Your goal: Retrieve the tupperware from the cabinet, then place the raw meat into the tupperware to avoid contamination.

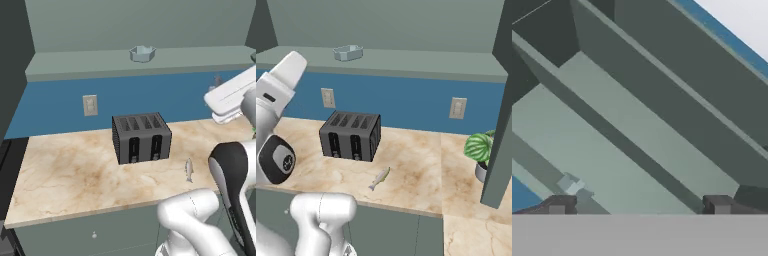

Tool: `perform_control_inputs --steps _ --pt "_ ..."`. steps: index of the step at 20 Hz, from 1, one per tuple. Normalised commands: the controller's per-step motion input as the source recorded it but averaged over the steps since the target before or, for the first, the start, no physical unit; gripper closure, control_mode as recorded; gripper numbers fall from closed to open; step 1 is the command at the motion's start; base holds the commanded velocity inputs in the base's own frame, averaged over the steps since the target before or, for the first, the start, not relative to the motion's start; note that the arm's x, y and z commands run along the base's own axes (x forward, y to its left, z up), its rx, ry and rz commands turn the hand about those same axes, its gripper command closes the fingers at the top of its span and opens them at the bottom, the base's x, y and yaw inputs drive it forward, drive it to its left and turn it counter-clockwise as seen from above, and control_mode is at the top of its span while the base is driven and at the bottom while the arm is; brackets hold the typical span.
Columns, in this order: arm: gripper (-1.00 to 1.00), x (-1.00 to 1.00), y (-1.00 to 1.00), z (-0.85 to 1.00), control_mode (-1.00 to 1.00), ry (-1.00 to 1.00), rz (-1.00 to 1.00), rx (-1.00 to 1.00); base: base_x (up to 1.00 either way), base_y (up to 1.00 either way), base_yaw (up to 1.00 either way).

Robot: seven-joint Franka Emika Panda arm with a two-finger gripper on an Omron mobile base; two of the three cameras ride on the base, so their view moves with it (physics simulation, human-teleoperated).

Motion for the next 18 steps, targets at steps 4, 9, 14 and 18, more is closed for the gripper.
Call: perform_control_inputs --steps 4,9,14,18 --pt "-1.00 -0.09 0.00 -0.12 -1.00 0.50 0.00 -0.11 0.00 0.00 0.00" --pt "-1.00 -0.12 0.00 -0.14 -1.00 0.50 0.00 -0.13 0.00 0.00 0.00" --pt "-1.00 0.02 0.02 -0.07 -1.00 0.50 0.00 -0.08 0.00 0.00 0.00" --pt "-1.00 0.03 0.02 0.00 -1.00 0.26 0.01 -0.01 0.00 0.00 0.00"
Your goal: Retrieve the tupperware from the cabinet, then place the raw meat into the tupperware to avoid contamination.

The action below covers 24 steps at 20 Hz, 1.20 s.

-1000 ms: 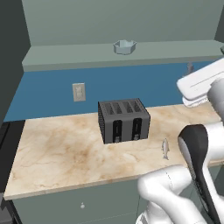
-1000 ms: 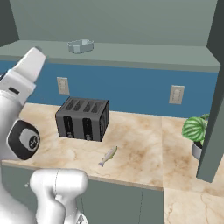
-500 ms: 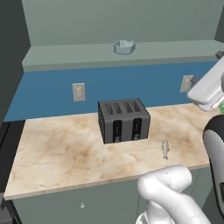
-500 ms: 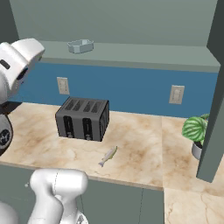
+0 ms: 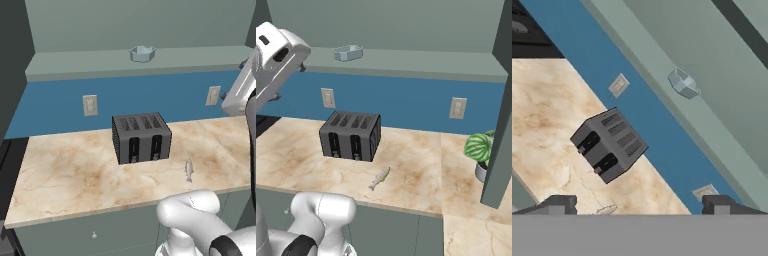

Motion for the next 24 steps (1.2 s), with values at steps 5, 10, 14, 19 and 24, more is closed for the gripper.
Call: perform_control_inputs --steps 5,10,14,19,24 --pt "-1.00 0.01 0.00 -0.07 -1.00 0.06 0.01 0.00 0.00 0.00 0.00" --pt "-1.00 0.02 0.04 -0.32 -1.00 0.01 0.00 -0.01 0.00 0.00 0.00" --pt "-1.00 0.13 0.12 -0.39 -1.00 0.04 0.00 -0.01 0.00 0.00 0.00" --pt "-1.00 0.32 0.08 -0.11 -1.00 0.01 -0.01 0.01 0.00 0.00 0.00" --pt "-1.00 0.51 0.11 0.00 -1.00 0.01 -0.03 0.00 0.00 0.00 0.00"
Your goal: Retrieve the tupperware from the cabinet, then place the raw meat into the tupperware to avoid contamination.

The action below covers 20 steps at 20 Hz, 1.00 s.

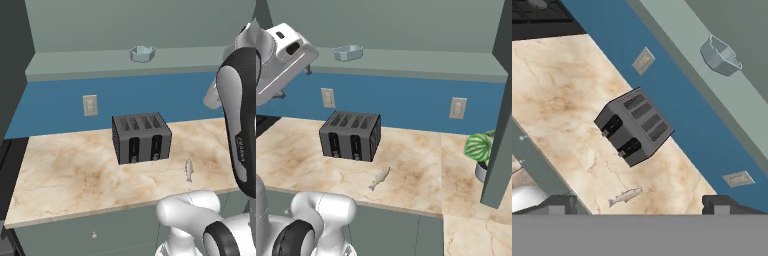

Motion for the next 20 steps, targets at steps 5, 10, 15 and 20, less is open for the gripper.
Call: perform_control_inputs --steps 5,10,15,20 --pt "-1.00 0.57 0.09 0.01 -1.00 0.04 -0.06 0.00 0.00 0.00 0.00" --pt "-1.00 0.66 0.19 0.05 -1.00 0.05 -0.05 0.00 0.00 0.00 0.00" --pt "-1.00 0.43 0.10 0.10 -1.00 -0.02 -0.05 0.00 0.00 0.00 0.00" --pt "-1.00 0.00 0.00 -0.19 -1.00 -0.16 0.02 0.00 0.00 0.00 0.00"
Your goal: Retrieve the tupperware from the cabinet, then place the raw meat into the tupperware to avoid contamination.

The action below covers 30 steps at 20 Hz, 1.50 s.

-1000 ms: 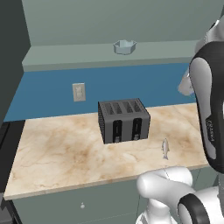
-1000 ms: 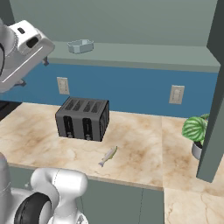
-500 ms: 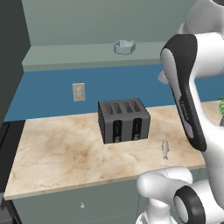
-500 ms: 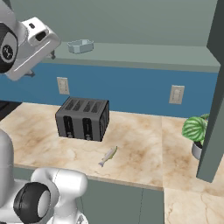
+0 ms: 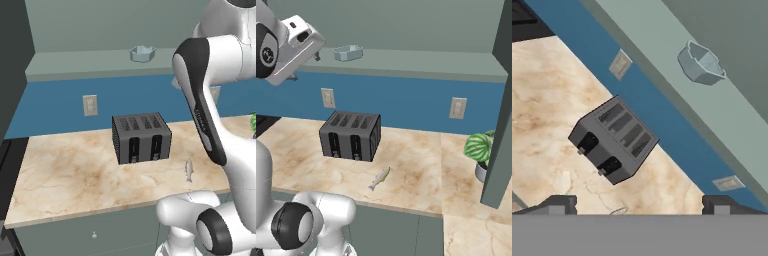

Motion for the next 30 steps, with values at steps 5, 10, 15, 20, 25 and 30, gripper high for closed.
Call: perform_control_inputs --steps 5,10,15,20,25,30 --pt "-1.00 0.02 0.00 -0.18 -1.00 -0.14 0.02 0.00 0.00 0.00 0.00" --pt "-1.00 0.30 0.01 0.00 -1.00 -0.06 0.00 0.01 0.00 0.00 0.00" --pt "-1.00 0.46 0.08 0.07 -1.00 -0.05 0.00 0.00 0.00 0.00 0.00" --pt "-1.00 0.51 0.15 0.21 -1.00 0.00 -0.03 0.03 0.00 0.00 0.00" --pt "-1.00 0.52 0.15 0.17 -1.00 -0.01 -0.04 0.02 0.00 0.00 0.00" --pt "-1.00 0.54 0.04 0.02 -1.00 0.00 -0.03 0.02 0.00 0.00 0.00"
